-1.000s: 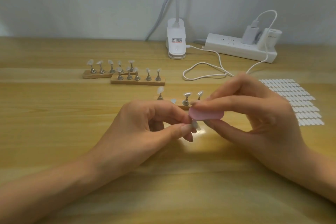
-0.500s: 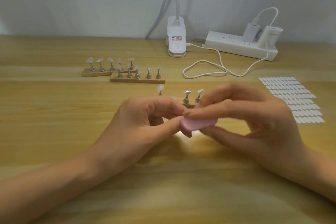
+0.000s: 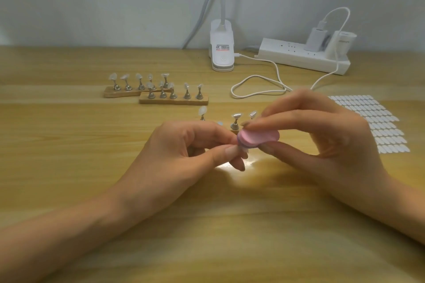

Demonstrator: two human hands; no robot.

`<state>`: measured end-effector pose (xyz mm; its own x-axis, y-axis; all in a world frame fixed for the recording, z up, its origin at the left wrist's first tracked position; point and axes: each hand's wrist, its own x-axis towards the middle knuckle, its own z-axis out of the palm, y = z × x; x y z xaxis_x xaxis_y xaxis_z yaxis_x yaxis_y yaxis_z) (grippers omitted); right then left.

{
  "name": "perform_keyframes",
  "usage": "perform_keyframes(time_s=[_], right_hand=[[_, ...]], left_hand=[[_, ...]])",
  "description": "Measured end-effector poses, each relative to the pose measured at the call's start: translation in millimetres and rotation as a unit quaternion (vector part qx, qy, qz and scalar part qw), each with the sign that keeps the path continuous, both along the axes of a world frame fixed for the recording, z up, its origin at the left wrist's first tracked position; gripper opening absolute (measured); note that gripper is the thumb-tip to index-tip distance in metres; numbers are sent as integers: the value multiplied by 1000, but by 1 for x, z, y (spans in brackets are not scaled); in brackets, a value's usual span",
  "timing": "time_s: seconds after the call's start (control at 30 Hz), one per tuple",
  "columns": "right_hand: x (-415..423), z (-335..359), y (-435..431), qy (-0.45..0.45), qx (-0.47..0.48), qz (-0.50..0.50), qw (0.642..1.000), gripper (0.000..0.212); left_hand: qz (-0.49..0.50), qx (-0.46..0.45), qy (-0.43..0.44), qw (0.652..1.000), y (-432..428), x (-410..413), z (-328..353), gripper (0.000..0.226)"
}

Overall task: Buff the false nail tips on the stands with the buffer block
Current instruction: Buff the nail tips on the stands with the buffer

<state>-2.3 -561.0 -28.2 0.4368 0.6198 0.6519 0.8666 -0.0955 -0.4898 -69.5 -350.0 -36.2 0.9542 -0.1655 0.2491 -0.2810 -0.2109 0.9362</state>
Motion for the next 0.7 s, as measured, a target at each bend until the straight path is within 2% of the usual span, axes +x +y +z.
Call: perform_keyframes(time_s=[0.13, 0.27, 0.6, 0.7], right_hand=[[-4, 0, 4, -29, -15, 13, 999, 16], [-1, 3, 0, -15, -11, -8, 1000, 19], [-3, 2, 1, -62, -29, -5, 998, 14], [0, 4, 1, -40, -8, -22, 999, 17]], left_hand=[[10, 0, 7, 1000, -2, -1, 1, 7], [18, 24, 8, 1000, 0, -1, 2, 12], [25, 8, 32, 999, -1, 1, 2, 12], [21, 5, 24, 999, 0, 0, 2, 12]])
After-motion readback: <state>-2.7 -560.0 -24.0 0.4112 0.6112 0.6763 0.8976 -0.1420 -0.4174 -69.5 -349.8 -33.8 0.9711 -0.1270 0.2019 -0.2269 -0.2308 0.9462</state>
